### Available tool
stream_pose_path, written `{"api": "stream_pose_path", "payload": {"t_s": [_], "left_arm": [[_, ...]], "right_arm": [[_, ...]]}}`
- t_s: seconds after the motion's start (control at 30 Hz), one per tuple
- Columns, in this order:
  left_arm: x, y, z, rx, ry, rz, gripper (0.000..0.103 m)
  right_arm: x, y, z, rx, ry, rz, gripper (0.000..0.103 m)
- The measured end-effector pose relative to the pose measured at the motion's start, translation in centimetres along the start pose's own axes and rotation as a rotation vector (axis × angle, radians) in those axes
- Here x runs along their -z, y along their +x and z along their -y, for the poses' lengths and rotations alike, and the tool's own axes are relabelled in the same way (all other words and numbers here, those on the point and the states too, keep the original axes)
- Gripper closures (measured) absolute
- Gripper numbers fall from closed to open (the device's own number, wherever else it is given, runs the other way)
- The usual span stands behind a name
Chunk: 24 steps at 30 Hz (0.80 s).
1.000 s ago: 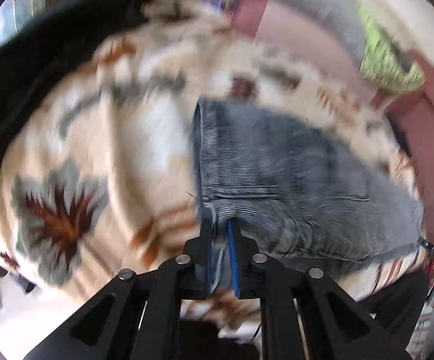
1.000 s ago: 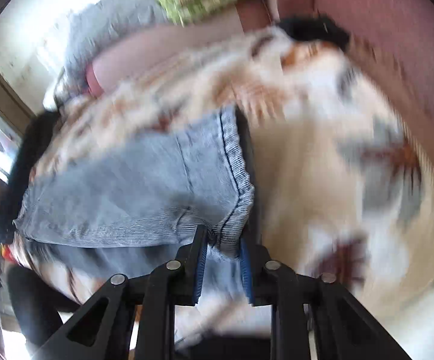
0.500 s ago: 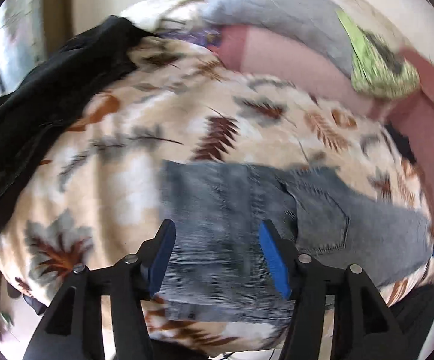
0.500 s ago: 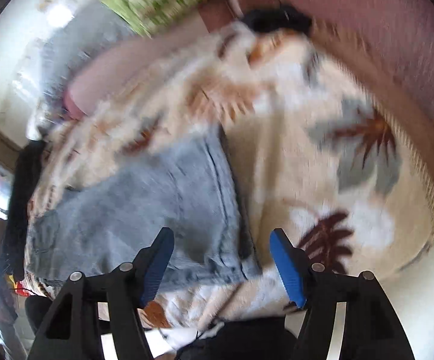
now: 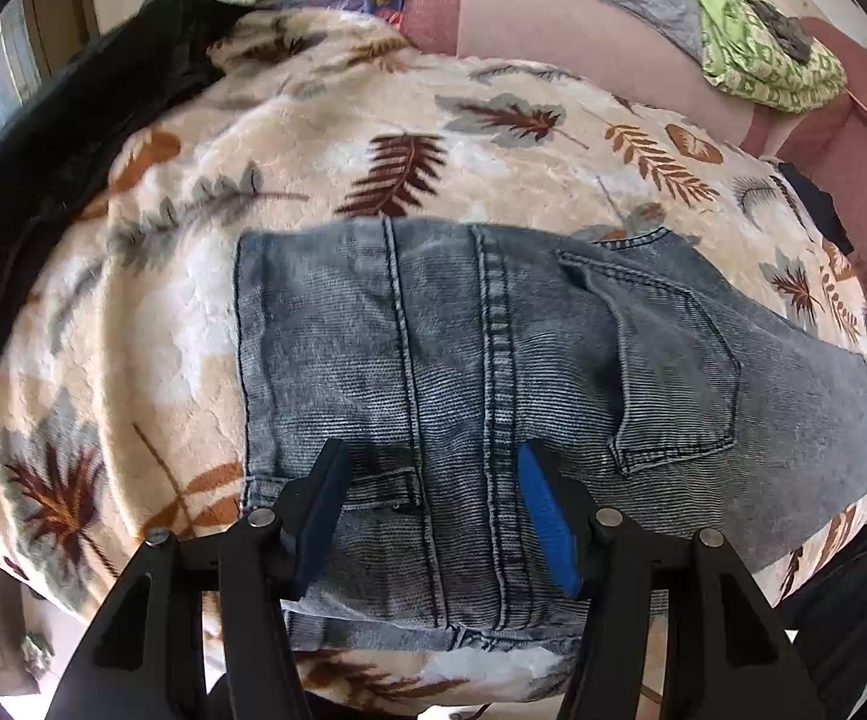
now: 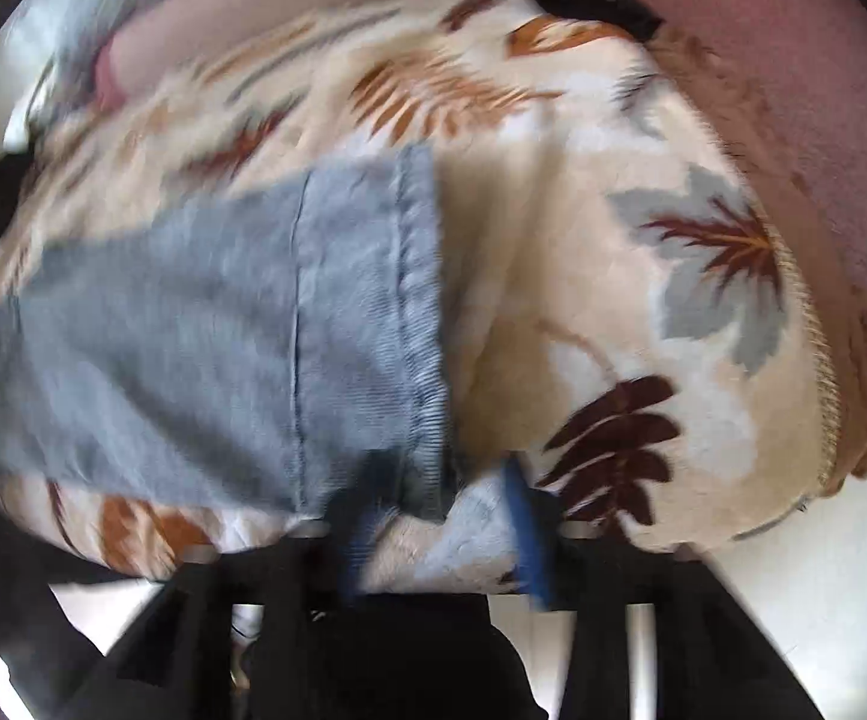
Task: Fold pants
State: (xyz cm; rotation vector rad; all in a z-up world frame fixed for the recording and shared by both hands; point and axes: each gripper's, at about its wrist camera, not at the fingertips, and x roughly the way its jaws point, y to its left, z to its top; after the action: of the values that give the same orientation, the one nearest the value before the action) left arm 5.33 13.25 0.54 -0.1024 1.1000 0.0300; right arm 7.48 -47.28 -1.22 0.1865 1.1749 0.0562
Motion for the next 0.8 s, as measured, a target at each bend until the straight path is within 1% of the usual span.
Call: {"api": "stream_pose_path", "payload": {"t_s": [0.1, 0.13, 0.17, 0.2, 0.23, 0.27, 0.3, 0.33, 0.37, 0.4, 0.43, 0.5, 0.53, 0.57, 0.6, 0.63, 0.67, 0.7, 0.73, 0.77, 0.8], "left_arm": [[0.0, -0.6, 1.1, 0.003, 0.027, 0.025, 0.044], [0.1, -0.3, 1.6, -0.01, 0.047, 0.024, 0.042], [0.2, 0.5, 1.9, -0.047, 0.063, 0.004, 0.041], [0.3, 1.6, 2.1, -0.072, 0.07, -0.028, 0.038], [0.5, 2.4, 2.0, -0.071, 0.067, -0.048, 0.037], [0.5, 2.4, 1.8, -0.067, 0.055, -0.036, 0.036], [0.3, 2.2, 1.7, -0.064, 0.044, -0.039, 0.035], [0.0, 1.7, 1.6, -0.063, 0.033, -0.041, 0.035], [-0.3, 1.1, 1.5, -0.065, 0.024, -0.031, 0.035], [-0.7, 0.2, 1.4, -0.064, 0.016, -0.005, 0.035], [-1.3, -1.5, 1.4, -0.046, 0.008, 0.056, 0.035], [-2.3, -3.6, 1.5, -0.014, -0.008, 0.139, 0.034], [-2.8, -3.9, 1.6, -0.01, -0.017, 0.16, 0.029], [-3.5, -3.8, 1.7, -0.006, -0.029, 0.18, 0.028], [-3.9, -3.2, 1.6, -0.009, -0.035, 0.179, 0.027], [-4.3, -1.7, 1.7, -0.028, -0.046, 0.154, 0.027], [-4.3, -0.1, 1.7, -0.045, -0.055, 0.126, 0.027], [-3.9, 1.4, 1.7, -0.06, -0.062, 0.087, 0.027], [-3.5, 3.2, 1.5, -0.075, -0.079, 0.041, 0.027], [-3.0, 4.2, 1.4, -0.075, -0.092, 0.021, 0.027], [-2.3, 4.8, 1.1, -0.07, -0.099, 0.046, 0.026]], "right_arm": [[-1.1, -2.5, 0.1, 0.03, 0.032, 0.091, 0.048], [-1.9, -3.3, -0.3, 0.003, 0.037, 0.129, 0.048], [-2.5, -3.6, -0.7, -0.03, 0.039, 0.142, 0.048], [-3.2, -3.6, -1.2, -0.09, 0.041, 0.152, 0.046], [-3.5, -3.3, -1.7, -0.114, 0.047, 0.149, 0.043], [-4.0, -2.0, -2.1, -0.109, 0.06, 0.116, 0.035], [-4.2, 0.6, -2.4, -0.068, 0.057, 0.019, 0.029], [-4.2, 2.5, -2.6, -0.043, 0.05, -0.07, 0.029], [-4.0, 4.9, -2.7, 0.006, 0.051, -0.173, 0.031], [-4.0, 5.1, -2.9, 0.036, 0.034, -0.162, 0.031], [-4.5, 4.2, -3.8, 0.059, -0.005, -0.116, 0.031], [-5.5, 2.0, -5.3, 0.065, -0.016, -0.016, 0.031], [-6.5, 0.4, -7.2, 0.057, -0.054, 0.056, 0.031], [-7.3, -0.5, -9.3, 0.041, -0.102, 0.098, 0.031], [-8.1, -1.1, -11.6, -0.009, -0.155, 0.135, 0.031], [-8.5, -1.3, -13.5, -0.06, -0.193, 0.151, 0.031], [-9.2, -1.1, -16.8, -0.139, -0.262, 0.149, 0.031], [-9.7, -0.3, -20.3, -0.198, -0.334, 0.128, 0.032], [-10.2, 0.8, -23.5, -0.237, -0.395, 0.111, 0.038], [-10.4, 1.9, -26.0, -0.262, -0.444, 0.089, 0.045], [-10.6, 3.6, -29.3, -0.288, -0.501, 0.054, 0.049]]}}
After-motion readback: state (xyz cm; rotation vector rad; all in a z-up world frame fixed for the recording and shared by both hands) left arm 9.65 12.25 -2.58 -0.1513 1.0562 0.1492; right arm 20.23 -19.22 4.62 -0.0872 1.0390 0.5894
